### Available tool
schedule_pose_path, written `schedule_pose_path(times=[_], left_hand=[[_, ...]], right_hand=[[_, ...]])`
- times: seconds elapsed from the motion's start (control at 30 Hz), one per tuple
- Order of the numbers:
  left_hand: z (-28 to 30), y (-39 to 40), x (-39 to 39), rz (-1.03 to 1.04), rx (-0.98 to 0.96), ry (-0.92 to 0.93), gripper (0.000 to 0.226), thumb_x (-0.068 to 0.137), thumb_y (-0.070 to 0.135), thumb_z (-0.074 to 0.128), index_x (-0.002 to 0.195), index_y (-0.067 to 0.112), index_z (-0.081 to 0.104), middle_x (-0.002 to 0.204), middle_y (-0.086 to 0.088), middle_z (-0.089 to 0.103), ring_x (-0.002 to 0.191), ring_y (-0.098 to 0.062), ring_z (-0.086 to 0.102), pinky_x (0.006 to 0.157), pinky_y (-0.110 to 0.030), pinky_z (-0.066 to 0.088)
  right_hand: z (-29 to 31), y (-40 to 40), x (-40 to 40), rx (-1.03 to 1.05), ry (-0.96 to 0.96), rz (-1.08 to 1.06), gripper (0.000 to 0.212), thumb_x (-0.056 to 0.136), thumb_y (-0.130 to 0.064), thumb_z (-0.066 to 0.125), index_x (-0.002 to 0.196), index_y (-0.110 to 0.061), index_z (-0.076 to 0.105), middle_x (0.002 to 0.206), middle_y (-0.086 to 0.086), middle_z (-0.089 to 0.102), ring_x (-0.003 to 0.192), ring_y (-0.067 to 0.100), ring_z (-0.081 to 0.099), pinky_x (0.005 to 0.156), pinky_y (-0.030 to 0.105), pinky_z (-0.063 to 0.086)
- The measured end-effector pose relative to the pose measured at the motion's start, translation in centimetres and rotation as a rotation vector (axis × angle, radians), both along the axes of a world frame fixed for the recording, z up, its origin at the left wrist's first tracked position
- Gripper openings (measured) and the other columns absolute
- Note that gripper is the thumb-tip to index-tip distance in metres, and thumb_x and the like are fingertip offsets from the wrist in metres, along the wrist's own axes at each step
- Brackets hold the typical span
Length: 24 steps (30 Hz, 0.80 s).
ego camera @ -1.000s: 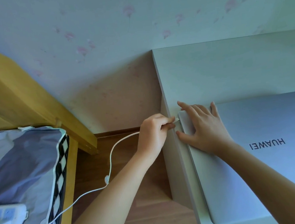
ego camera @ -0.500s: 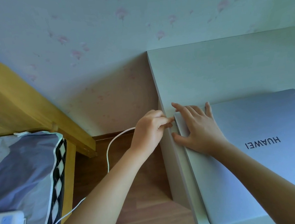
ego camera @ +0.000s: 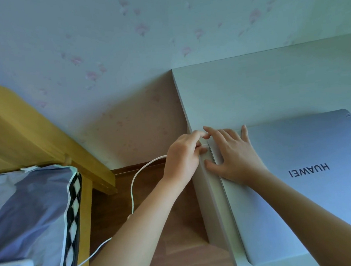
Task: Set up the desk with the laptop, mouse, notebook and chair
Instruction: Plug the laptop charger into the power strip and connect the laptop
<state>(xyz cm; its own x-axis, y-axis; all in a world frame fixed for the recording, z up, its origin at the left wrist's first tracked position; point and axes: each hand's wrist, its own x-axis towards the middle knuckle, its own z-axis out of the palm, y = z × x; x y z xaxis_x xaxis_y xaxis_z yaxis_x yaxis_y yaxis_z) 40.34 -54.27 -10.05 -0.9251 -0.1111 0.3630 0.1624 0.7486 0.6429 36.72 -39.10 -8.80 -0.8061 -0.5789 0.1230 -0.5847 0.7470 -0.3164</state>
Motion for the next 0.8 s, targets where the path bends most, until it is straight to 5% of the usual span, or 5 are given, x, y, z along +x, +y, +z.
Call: schedule_pose_path(times=[0.2, 0.37, 0.53, 0.8], left_hand=[[0.4, 0.3, -0.8, -0.050, -0.228, 0.008, 0.024, 0.084, 0.015, 0.067, 0.107, 0.020, 0.064, 0.082, 0.005, 0.064, 0.075, -0.015, 0.062, 0.059, -0.030, 0.049], [-0.4, 0.7, -0.4, -0.082, -0.364, 0.052, 0.027, 0.089, 0.015, 0.060, 0.115, 0.014, 0.062, 0.107, -0.001, 0.070, 0.101, -0.021, 0.064, 0.084, -0.034, 0.045], [-0.5, 2.7, 0.3, -0.150, -0.530, 0.015, 0.046, 0.098, 0.039, 0.036, 0.131, 0.012, 0.055, 0.140, -0.006, 0.052, 0.134, -0.021, 0.042, 0.109, -0.044, 0.030], [-0.4, 10.6, 0.0, -0.280, -0.531, -0.222, 0.076, 0.088, 0.056, 0.003, 0.151, 0.016, 0.019, 0.160, -0.009, 0.008, 0.147, -0.025, 0.002, 0.117, -0.043, 0.001]], right_hand=[[0.0, 0.5, -0.1, -0.032, -0.007, -0.032, 0.078, 0.078, -0.051, 0.049, 0.146, -0.024, 0.020, 0.136, -0.003, 0.048, 0.134, 0.019, 0.033, 0.114, 0.057, 0.005], [-0.4, 1.4, 0.5, -0.064, 0.137, -0.129, 0.066, 0.086, -0.051, 0.040, 0.144, -0.021, 0.029, 0.145, 0.001, 0.042, 0.138, 0.021, 0.030, 0.115, 0.054, 0.012], [-0.8, 4.1, 1.6, -0.026, 0.184, -0.213, 0.059, 0.087, -0.043, 0.036, 0.139, -0.015, 0.041, 0.142, 0.007, 0.046, 0.133, 0.025, 0.040, 0.112, 0.056, 0.019], [-0.4, 11.6, 3.0, 0.080, 0.146, -0.404, 0.055, 0.086, -0.042, 0.036, 0.131, -0.014, 0.050, 0.141, 0.009, 0.048, 0.131, 0.026, 0.042, 0.111, 0.056, 0.022]])
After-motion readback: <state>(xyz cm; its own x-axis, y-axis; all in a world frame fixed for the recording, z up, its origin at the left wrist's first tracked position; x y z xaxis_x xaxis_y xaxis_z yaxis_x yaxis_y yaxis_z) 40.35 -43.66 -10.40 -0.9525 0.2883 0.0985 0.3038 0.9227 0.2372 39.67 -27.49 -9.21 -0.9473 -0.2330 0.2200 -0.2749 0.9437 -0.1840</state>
